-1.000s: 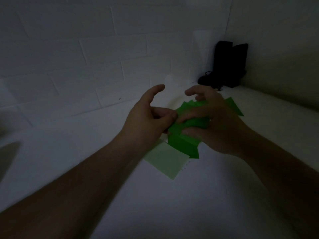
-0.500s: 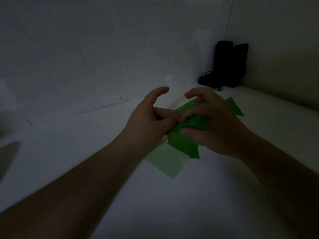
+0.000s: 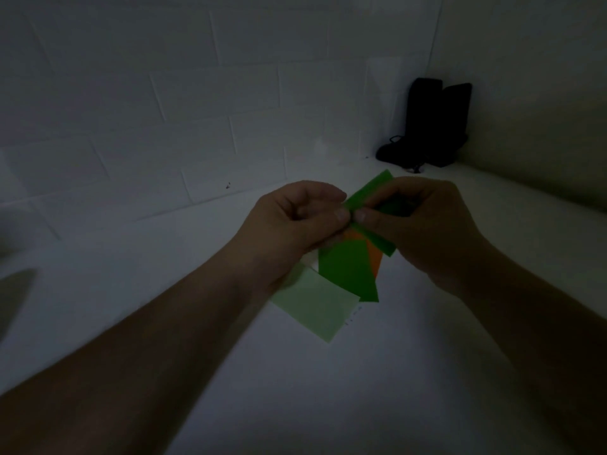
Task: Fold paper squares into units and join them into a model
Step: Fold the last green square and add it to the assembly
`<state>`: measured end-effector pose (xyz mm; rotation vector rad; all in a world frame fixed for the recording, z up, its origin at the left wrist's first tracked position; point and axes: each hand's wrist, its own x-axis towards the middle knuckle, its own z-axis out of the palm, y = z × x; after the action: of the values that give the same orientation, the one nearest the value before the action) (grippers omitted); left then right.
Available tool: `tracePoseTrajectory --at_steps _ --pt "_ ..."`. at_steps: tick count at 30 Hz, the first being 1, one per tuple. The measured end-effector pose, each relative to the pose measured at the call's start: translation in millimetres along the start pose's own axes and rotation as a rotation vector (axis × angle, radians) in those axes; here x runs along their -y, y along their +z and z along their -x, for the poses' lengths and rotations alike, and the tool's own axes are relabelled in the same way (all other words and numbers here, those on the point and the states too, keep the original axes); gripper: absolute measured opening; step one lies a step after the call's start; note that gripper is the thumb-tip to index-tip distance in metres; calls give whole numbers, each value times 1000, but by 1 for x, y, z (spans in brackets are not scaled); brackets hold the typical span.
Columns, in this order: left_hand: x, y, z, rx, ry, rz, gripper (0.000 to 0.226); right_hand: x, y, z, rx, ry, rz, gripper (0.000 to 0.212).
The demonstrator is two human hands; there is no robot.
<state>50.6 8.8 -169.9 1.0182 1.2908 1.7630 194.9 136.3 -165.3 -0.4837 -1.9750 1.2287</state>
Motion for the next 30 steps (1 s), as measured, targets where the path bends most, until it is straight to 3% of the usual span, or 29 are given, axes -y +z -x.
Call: tracePoseTrajectory --at_steps 3,6,10,11,13,16,22,30 --pt "5 -2 0 -62 145 -244 16 1 2 0 8 12 -15 18" --pt "8 -4 -1 -102 204 -388 17 -2 4 1 -42 -46 141 23" --pt "13 -8 -2 -89 243 -522 22 -4 -2 -2 -45 -252 539 64" --pt "14 -9 -2 -83 253 -553 22 -3 -3 -3 -10 -259 591 67" --pt "14 -10 -2 -72 262 -586 21 -2 -4 -3 49 -277 668 50" --pt "12 -9 -2 -87 235 -540 20 0 -2 -1 100 -245 558 15" --pt "11 -8 -3 -93 153 -372 19 -1 -1 1 108 -178 346 35" --pt "11 -9 -6 -66 34 -288 13 4 1 5 105 -141 420 30"
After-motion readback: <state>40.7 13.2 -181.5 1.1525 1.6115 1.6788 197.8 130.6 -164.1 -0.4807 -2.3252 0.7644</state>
